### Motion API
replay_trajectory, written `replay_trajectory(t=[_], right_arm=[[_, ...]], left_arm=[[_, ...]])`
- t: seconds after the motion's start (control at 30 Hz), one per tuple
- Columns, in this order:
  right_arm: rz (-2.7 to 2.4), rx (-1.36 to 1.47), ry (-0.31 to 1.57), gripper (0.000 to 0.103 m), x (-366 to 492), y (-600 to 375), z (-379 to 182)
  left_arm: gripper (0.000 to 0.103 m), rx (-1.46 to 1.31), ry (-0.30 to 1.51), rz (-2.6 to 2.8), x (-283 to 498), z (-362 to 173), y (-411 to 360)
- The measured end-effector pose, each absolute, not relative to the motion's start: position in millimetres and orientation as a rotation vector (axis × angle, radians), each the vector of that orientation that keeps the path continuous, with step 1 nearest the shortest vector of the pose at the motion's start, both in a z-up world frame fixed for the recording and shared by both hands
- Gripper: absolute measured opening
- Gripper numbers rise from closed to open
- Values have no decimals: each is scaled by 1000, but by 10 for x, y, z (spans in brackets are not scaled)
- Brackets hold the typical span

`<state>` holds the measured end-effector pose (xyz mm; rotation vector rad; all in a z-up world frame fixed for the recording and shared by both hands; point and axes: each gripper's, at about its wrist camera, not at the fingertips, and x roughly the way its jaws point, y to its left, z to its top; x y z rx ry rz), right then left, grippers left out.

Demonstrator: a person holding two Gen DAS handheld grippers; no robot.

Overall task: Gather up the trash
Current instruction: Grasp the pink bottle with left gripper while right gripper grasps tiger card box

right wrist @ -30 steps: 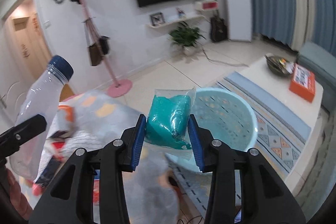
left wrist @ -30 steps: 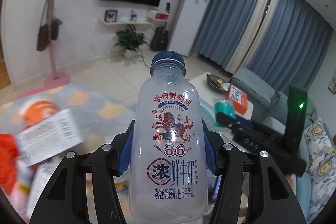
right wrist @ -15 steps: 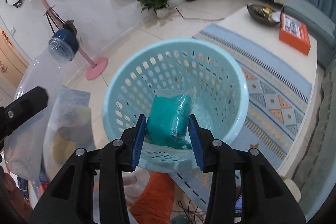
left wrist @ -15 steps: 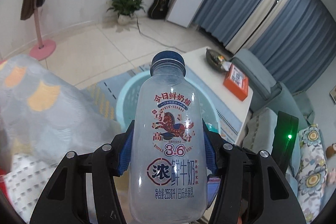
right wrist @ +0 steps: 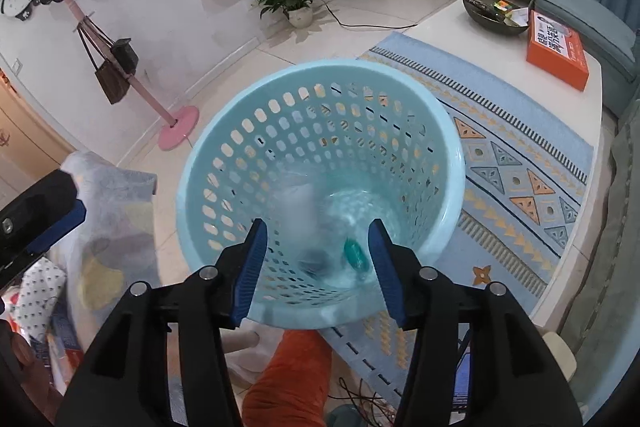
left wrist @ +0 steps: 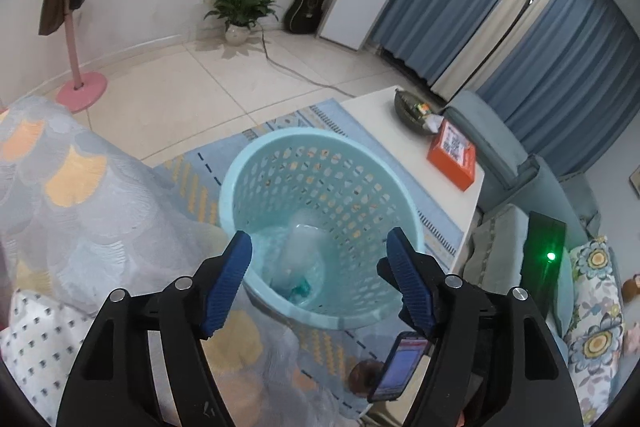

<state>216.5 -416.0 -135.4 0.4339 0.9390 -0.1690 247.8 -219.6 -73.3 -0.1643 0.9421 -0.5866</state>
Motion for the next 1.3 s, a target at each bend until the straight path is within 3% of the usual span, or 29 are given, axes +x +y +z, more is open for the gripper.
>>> replay_trajectory(t=[0.43, 0.77, 1.0, 1.07, 1.3], right_arm=[[-58, 321, 794, 49, 1807, -3528, -636], [135, 195, 680, 49, 1500, -2628, -194], [244, 79, 687, 59, 1448, -2034, -287], [258, 43, 694, 75, 1426, -1921, -351], [248, -83, 757, 81, 1453, -1764, -713]], left_arm=[[68, -236, 743, -567, 1705, -113, -1388], [68, -246, 619, -402, 1022, 174, -272], [69, -255, 667, -223, 844, 3, 578], [69, -257, 708, -175, 850, -127, 787], [74, -262, 832, -129, 972, -505, 1231]])
